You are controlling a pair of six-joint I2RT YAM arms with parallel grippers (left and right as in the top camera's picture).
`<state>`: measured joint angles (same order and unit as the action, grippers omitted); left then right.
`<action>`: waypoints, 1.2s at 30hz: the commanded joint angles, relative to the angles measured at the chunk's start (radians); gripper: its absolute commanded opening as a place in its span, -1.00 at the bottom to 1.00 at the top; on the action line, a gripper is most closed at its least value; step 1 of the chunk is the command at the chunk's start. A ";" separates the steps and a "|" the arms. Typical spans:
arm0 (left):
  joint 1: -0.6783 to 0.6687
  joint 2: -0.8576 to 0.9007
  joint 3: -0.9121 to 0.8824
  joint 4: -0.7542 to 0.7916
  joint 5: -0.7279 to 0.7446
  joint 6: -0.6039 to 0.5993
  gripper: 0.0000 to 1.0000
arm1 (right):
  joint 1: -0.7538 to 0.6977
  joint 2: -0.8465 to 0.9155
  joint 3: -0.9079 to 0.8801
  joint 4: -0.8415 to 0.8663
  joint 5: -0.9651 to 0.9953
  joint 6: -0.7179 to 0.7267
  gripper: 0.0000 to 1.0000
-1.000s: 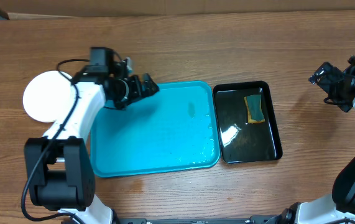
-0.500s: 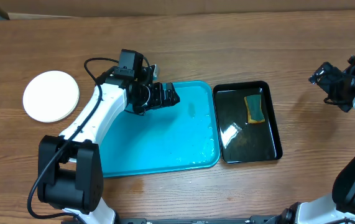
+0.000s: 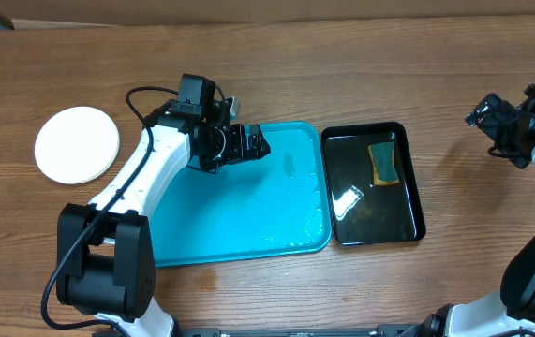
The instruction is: Clean dirty plates on tray and stack at the side
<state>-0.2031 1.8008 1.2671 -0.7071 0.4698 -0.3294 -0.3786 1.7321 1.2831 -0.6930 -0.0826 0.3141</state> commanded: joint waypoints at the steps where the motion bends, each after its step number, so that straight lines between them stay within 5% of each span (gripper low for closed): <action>1: 0.000 -0.021 0.000 0.002 -0.009 0.015 0.99 | 0.002 -0.025 0.020 0.006 -0.009 0.004 1.00; 9: 0.000 -0.021 0.000 0.001 -0.009 0.015 0.99 | 0.087 -0.057 0.013 0.007 -0.008 0.004 1.00; 24: 0.000 -0.021 0.000 0.001 -0.010 0.015 1.00 | 0.520 -0.438 0.013 0.007 -0.009 0.004 1.00; 36: 0.000 -0.021 0.000 0.001 -0.010 0.015 0.99 | 0.547 -0.822 0.013 -0.081 0.063 -0.014 1.00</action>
<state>-0.2031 1.8008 1.2671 -0.7071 0.4660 -0.3294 0.1680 0.9718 1.2831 -0.7540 -0.0616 0.3099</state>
